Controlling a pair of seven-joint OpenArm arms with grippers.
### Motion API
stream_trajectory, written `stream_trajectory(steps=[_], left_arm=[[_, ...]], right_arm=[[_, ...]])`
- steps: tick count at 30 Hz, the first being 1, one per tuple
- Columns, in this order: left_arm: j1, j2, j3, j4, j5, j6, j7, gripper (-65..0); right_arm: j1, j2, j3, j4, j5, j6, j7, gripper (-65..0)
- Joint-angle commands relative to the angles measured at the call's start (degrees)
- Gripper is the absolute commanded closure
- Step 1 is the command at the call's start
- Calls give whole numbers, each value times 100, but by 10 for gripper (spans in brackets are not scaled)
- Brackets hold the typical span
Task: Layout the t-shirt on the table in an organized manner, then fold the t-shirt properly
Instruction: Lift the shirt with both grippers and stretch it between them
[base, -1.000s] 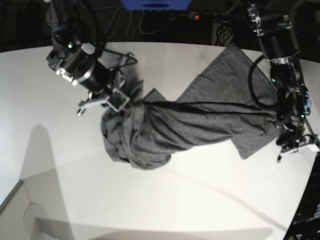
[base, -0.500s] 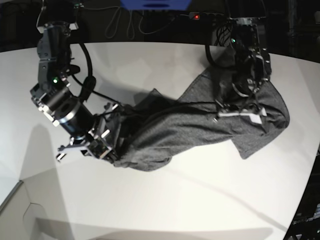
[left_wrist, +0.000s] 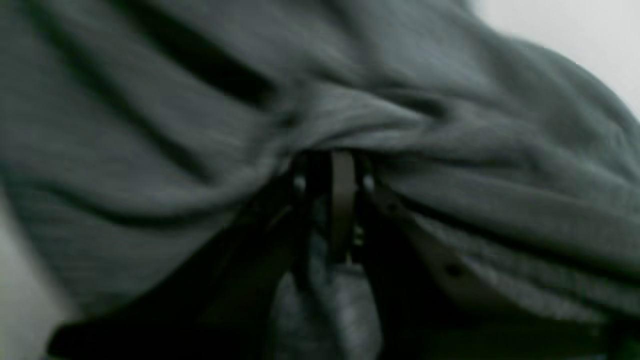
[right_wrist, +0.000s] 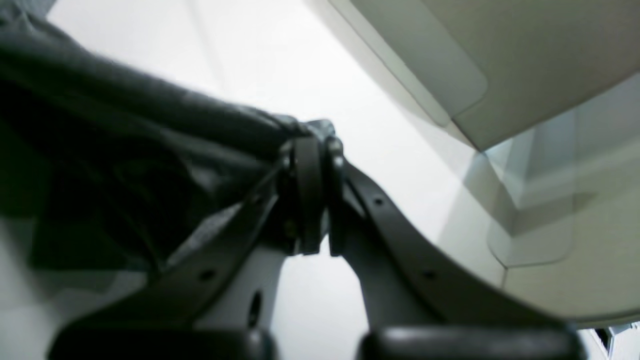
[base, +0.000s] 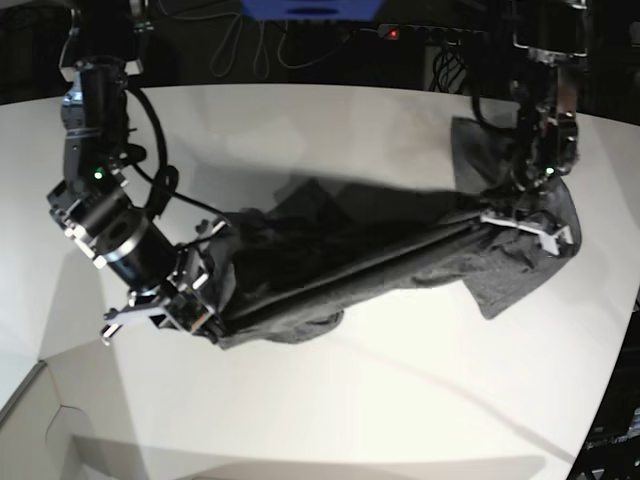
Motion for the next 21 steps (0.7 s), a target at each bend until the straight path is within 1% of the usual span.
stream_trajectory(steps=[1, 4, 6, 7, 9, 11, 13, 14, 18, 21], left_arm=[[2, -161, -20, 21, 118, 191, -50, -66], [-16, -328, -20, 21, 118, 191, -243, -66], [-121, -380, -20, 21, 118, 191, -234, -66], [-174, -389, -20, 12, 118, 191, -217, -66], [-200, -398, -20, -67, 118, 191, -226, -66], [-209, -398, -20, -129, 118, 191, -234, -66], [-209, -380, -20, -199, 118, 191, -234, -66], [-209, -380, -20, -208, 118, 191, -234, -66], [-209, -372, -20, -243, 118, 191, -234, -66], [-209, -372, -20, -252, 92, 191, -234, -66]], right_arm=[[98, 64, 22, 124, 48, -66, 129, 0], [-122, 135, 5, 124, 57, -66, 120, 0], [-359, 143, -162, 124, 13, -66, 120, 0], [-526, 196, -224, 116, -119, -66, 120, 0], [-737, 249, -435, 72, -620, -66, 138, 0], [-851, 222, -505, 10, -1060, -66, 173, 0], [-816, 187, -417, -104, -1385, -66, 173, 0], [-693, 135, -347, -157, -1429, -66, 173, 0], [-183, -33, 75, -500, -1446, -66, 120, 0], [195, -287, 383, -772, -1446, -66, 120, 0]])
